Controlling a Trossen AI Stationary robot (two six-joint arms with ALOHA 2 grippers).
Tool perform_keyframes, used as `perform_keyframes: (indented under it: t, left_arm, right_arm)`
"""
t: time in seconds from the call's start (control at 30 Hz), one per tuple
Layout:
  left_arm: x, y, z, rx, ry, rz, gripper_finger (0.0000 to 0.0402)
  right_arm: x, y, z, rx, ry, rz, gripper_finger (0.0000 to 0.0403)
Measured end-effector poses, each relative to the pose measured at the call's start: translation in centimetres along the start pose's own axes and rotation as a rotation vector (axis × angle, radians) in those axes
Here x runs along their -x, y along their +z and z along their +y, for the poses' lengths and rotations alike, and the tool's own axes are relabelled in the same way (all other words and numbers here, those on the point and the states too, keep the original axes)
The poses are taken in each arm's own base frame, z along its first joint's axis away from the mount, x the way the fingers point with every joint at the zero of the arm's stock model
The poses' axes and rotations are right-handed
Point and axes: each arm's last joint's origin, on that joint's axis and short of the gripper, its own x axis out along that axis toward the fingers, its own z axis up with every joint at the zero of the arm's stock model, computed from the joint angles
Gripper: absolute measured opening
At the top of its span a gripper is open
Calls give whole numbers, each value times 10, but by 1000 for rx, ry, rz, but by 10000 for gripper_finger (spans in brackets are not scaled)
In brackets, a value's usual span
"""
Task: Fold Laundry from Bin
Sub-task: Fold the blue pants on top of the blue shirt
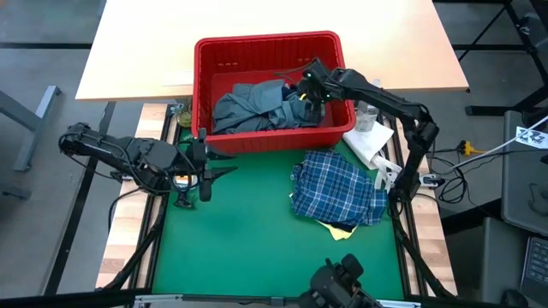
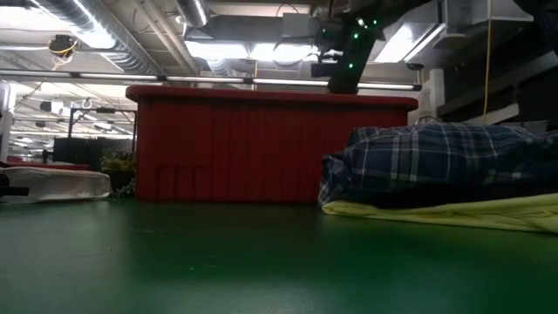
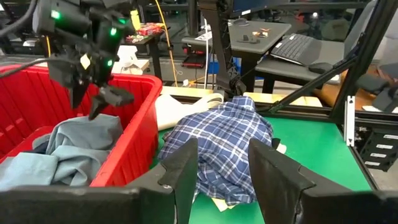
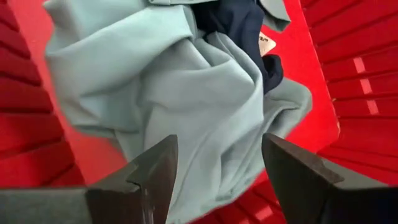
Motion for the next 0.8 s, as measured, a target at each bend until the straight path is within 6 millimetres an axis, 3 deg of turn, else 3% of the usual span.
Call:
perform_keyframes:
  t: [0.37, 0.57, 0.67, 0.8]
  left_arm:
    - [0, 0, 0, 0, 0, 0, 137]
    - [0, 0, 0, 1, 0, 0, 137]
    - [0, 0, 0, 2, 0, 1, 137]
    - [0, -1, 0, 0, 0, 6, 137]
  right_arm:
    - [-26, -8, -2, -21, -40, -12, 234]
    - [-50, -13, -2, -48, -11, 39, 230]
    - [-54, -13, 0, -45, -7, 48, 207]
    - [-53, -12, -1, -46, -11, 41, 147]
